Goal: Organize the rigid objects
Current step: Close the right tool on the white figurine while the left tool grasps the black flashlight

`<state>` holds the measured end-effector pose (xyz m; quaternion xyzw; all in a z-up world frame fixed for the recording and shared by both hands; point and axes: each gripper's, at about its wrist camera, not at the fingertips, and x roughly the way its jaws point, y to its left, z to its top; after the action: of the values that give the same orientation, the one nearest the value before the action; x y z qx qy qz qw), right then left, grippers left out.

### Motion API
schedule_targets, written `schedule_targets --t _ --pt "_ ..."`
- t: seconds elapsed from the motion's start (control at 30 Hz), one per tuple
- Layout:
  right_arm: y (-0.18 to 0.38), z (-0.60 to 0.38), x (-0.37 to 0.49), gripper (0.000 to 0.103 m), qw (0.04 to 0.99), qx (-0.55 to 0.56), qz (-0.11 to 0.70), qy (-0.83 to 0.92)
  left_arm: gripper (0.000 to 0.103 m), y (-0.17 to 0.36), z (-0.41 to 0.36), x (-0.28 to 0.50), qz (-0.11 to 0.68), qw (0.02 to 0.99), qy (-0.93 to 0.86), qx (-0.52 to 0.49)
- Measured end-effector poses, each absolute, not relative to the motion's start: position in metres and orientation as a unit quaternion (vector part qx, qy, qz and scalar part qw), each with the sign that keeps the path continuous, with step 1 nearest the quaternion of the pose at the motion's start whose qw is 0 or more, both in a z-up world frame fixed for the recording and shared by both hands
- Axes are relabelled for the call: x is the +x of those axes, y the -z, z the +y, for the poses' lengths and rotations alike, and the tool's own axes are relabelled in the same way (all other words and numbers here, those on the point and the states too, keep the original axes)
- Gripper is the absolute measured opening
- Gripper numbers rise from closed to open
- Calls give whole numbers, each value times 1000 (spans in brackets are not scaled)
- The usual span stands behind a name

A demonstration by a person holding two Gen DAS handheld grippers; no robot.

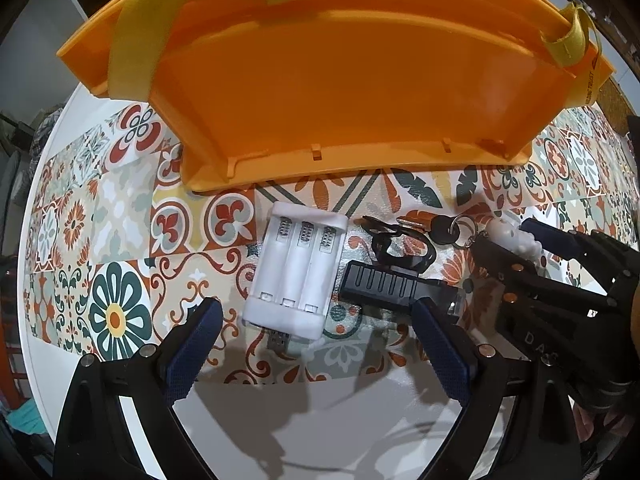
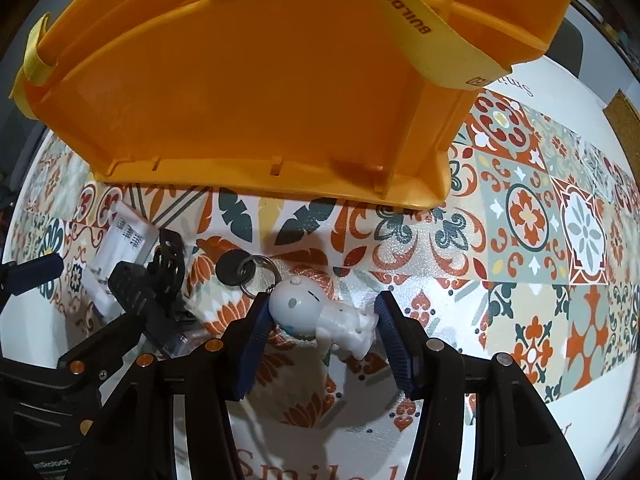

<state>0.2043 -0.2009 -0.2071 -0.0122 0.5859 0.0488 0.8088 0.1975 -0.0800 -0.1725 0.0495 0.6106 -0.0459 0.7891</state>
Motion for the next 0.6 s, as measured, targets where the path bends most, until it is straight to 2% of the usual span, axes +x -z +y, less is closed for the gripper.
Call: schedule_targets --t 0.6 --pt "165 -239 144 53 822 42 567 -20 96 155 -82 177 584 797 153 19"
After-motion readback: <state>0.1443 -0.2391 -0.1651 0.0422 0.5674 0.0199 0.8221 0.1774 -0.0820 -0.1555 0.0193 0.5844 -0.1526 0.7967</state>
